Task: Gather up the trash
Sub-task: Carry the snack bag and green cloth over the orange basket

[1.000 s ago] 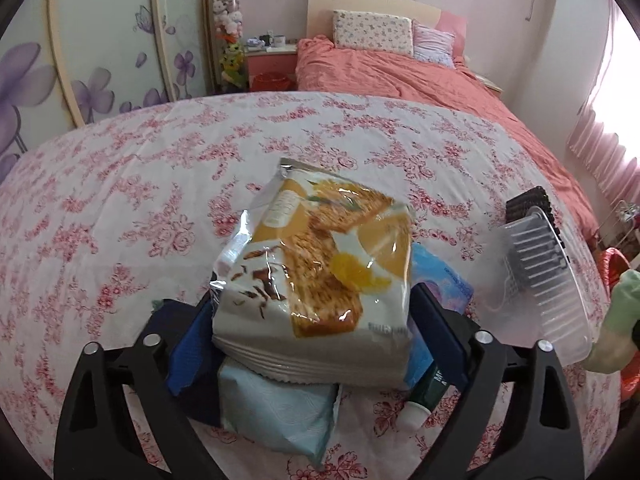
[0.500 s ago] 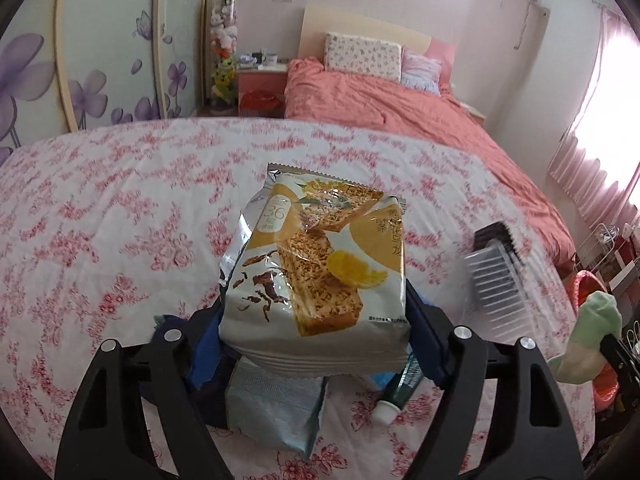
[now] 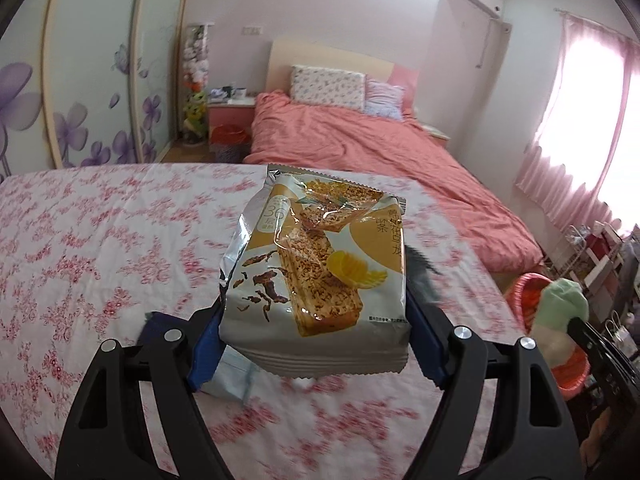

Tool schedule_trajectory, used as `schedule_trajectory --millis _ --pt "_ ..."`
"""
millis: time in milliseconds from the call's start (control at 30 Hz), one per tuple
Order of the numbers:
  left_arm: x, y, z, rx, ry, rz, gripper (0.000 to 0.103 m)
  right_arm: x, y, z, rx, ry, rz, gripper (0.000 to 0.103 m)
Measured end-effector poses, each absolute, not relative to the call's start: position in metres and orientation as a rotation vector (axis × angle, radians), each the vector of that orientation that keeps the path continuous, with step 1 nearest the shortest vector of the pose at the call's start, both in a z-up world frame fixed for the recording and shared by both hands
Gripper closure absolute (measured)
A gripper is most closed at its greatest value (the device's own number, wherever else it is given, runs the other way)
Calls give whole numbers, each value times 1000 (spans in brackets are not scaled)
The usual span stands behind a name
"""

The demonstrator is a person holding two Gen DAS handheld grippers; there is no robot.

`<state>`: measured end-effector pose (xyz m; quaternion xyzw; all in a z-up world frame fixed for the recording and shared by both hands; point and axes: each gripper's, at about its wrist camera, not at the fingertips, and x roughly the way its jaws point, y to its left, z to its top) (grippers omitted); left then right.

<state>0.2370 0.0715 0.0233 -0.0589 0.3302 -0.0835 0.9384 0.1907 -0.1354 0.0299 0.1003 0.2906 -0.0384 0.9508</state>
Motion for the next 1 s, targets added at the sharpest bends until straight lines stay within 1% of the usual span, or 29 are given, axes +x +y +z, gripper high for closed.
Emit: schedule_trajectory --millis 467,1000 --pt "210 5 38 -75 632 -352 26 144 -189 48 233 501 -238 99" --pt "202 -90 24 -53 643 -566 26 119 -284 29 347 467 -403 99"
